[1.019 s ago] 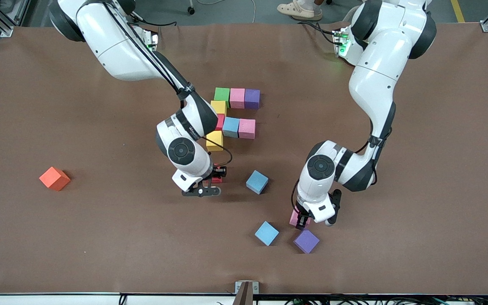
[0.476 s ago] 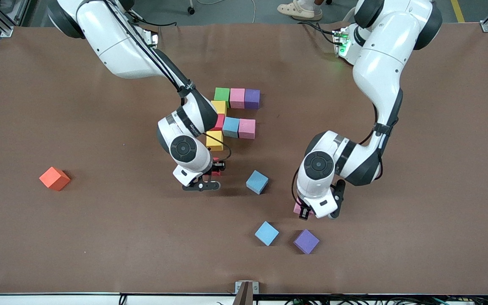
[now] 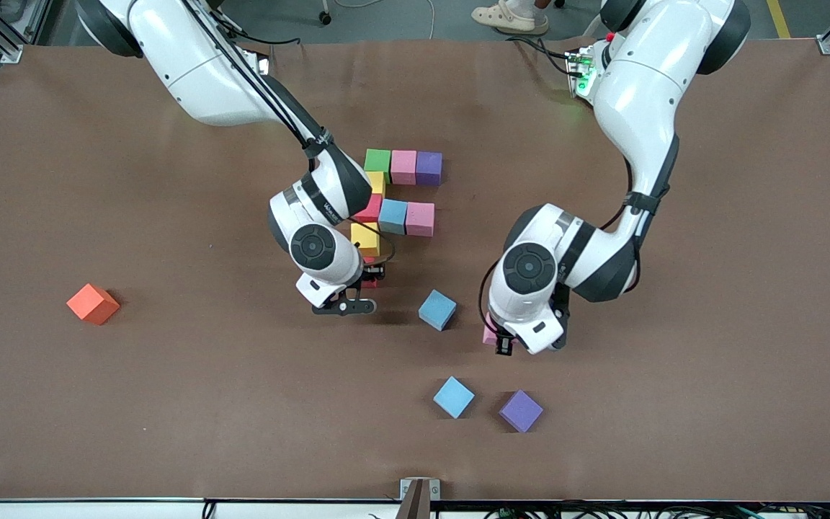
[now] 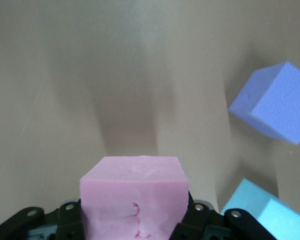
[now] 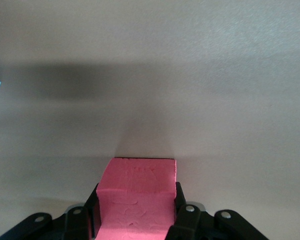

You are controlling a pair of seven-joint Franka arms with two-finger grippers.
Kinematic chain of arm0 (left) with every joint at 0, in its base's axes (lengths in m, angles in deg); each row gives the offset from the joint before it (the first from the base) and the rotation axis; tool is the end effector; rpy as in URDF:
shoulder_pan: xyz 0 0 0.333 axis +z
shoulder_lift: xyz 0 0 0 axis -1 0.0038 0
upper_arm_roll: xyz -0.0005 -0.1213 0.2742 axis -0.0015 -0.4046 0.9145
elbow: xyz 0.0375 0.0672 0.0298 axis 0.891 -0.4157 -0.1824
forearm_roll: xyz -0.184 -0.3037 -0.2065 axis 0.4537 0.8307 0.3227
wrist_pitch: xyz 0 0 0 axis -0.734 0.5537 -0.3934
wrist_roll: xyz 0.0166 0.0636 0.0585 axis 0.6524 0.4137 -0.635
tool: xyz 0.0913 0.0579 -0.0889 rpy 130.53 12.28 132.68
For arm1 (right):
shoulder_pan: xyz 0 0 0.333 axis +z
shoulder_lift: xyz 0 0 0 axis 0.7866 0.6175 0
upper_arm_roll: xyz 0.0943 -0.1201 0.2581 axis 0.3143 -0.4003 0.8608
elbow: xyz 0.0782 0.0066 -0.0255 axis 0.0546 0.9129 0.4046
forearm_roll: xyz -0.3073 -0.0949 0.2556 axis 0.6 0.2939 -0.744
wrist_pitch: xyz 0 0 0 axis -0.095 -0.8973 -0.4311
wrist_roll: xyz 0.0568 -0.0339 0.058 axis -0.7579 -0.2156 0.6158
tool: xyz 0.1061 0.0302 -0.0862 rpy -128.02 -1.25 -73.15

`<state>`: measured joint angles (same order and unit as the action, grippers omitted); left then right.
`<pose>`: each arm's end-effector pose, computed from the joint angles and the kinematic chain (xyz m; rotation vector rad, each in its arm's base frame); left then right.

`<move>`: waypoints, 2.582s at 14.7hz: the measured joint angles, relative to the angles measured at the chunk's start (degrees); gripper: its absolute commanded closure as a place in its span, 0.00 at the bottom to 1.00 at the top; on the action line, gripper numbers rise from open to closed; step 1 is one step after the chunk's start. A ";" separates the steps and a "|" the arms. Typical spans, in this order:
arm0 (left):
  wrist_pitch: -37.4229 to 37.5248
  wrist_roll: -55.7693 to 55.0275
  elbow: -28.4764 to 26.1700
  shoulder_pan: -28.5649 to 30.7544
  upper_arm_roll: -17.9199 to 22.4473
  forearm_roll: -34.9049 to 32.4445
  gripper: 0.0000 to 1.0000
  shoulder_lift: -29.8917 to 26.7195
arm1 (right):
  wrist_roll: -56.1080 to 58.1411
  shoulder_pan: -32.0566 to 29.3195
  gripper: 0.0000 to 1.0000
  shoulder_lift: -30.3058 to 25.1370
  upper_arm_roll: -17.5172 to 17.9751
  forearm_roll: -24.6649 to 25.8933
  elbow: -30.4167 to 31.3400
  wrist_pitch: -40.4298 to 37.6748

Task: Arrange 11 blocks into digit 3
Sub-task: 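Place red below yellow with the right gripper while the left gripper carries pink, then release red and withdraw the right gripper while the left gripper lowers pink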

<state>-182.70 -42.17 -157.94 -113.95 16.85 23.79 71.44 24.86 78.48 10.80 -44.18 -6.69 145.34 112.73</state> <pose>0.6555 -0.3889 0.2259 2.3797 2.0372 0.0934 0.5669 0.3937 0.1551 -3.0589 -0.0145 0.2570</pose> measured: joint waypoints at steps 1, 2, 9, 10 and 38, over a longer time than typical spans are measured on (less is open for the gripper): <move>0.00 -1.71 0.36 -0.71 -0.14 0.01 0.78 -0.06 | -0.05 0.13 0.58 -0.01 0.00 -0.03 0.06 0.00; -0.01 -3.17 0.80 -1.46 -0.20 0.01 0.78 -0.11 | -0.05 0.19 0.58 -0.01 0.00 -0.03 0.15 0.00; -4.10 -11.94 1.81 -4.77 -0.29 0.02 0.78 -0.17 | -0.05 0.19 0.58 -0.15 -0.02 -0.05 0.64 0.11; -4.66 -12.80 1.81 -5.09 -0.29 0.02 0.78 -0.17 | -0.05 0.19 0.58 -0.19 -0.02 -0.05 0.71 0.19; -7.40 -19.66 1.08 -12.84 -0.20 0.02 0.78 2.40 | 1.43 0.74 0.00 -5.30 -0.16 -0.08 3.44 0.19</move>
<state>-190.10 -61.84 -156.86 -126.79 16.65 23.81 73.84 26.29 79.22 5.51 -44.33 -6.77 148.78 112.92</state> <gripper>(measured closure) 0.775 0.000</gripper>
